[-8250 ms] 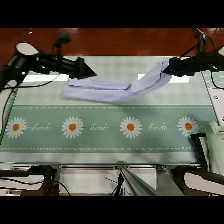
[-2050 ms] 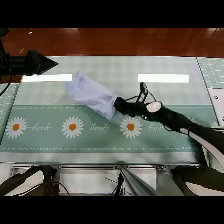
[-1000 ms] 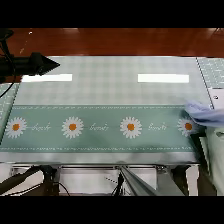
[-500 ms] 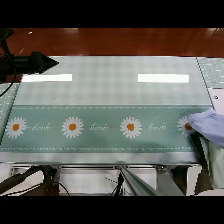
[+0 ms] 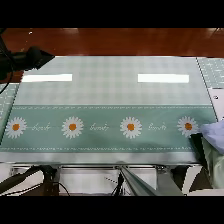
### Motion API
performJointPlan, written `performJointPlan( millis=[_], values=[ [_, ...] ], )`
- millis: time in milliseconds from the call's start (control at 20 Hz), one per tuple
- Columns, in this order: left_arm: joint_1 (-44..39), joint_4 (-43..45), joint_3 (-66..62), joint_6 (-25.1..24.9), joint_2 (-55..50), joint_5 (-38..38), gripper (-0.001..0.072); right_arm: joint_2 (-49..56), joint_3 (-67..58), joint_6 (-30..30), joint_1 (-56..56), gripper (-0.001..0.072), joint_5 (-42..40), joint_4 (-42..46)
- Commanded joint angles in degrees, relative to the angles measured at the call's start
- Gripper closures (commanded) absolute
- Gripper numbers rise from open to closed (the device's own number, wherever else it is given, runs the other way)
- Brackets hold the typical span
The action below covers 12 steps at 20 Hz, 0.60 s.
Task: Fold the shirts.
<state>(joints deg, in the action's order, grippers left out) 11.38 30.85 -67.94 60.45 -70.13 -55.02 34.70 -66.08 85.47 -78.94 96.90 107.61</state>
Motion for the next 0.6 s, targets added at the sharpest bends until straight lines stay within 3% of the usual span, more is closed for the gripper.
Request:
performJointPlan(
  millis=[0,50,100,300,450,500,550],
  values=[
    [0.0,0.0,-0.2,0.0,0.0,2.2,0.0682,-0.6,0.0,-0.2,0.0,0.0429,-0.2,2.9],
    [0.0,0.0,-0.2,0.0,0.0,2.6,0.0682,-0.6,0.0,-0.2,0.0,0.0324,0.1,3.6],
    [0.0,0.0,-0.2,0.0,0.0,2.6,0.0682,-0.6,0.0,-0.2,0.0,0.028,0.0,4.0],
    [0.0,0.0,-0.2,0.0,0.0,2.1,0.0681,-0.6,0.0,0.6,0.0,0.0272,-2.3,1.7],
    [0.0,-0.2,-1.8,0.0,0.1,-4.3,0.0661,-0.6,0.0,1.3,0.0,0.0277,-8.7,-13.0],
    [0.0,-0.7,-2.8,0.0,0.1,-7.1,0.0571,-0.5,0.0,1.0,0.0,0.0277,-12.6,-21.3],
    [0.0,-1.4,-3.9,0.0,0.1,-9.7,0.0384,-0.5,0.0,-0.6,0.0,0.0275,-17.4,-32.6]
  ],
)
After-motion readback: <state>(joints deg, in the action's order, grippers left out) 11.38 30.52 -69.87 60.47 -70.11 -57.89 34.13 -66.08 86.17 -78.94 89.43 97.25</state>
